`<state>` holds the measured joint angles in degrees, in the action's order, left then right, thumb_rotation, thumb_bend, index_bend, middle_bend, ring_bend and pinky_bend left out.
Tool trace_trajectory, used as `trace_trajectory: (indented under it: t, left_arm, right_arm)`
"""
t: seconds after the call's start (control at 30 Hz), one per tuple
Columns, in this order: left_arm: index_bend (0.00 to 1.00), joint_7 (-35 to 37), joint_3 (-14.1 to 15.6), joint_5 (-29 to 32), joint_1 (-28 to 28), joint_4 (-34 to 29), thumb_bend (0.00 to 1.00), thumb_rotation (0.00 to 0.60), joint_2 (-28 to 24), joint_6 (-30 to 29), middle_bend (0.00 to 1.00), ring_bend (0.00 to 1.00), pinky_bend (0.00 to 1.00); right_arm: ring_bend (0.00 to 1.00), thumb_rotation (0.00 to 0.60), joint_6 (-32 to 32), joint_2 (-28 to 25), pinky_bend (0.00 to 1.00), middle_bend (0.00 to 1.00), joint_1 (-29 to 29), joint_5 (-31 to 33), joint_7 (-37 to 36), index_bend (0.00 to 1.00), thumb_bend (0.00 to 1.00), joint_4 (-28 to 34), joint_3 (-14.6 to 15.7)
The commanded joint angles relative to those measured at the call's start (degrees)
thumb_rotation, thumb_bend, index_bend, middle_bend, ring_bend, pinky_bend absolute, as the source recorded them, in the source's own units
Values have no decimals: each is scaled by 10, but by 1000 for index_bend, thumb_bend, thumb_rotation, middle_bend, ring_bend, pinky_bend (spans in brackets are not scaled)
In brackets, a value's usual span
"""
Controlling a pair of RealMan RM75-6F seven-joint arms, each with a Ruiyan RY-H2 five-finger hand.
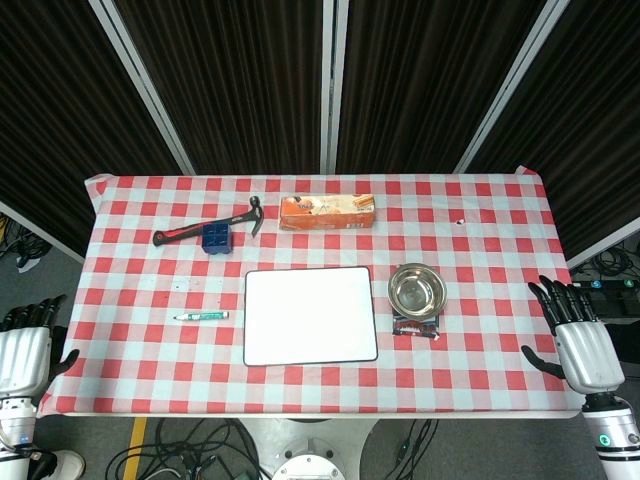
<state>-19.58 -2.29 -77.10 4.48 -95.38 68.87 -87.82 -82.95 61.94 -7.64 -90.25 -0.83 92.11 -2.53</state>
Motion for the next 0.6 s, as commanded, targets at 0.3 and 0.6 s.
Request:
trace_trajectory:
  t: [0.3,0.6]
  left_arm:
    - [163,6,-7,-5,4,-6,162,600,-6,8,198,196,199]
    - [308,-22,-62,5,107,-10,168,600,0,120,309,446,653]
  right_arm:
    - [0,600,-2,1,0,0,0,-2,-5,0,122,-4,0]
    - [0,600,-1,-10,0,0,-10,-5,-6,0,122,-2,-9]
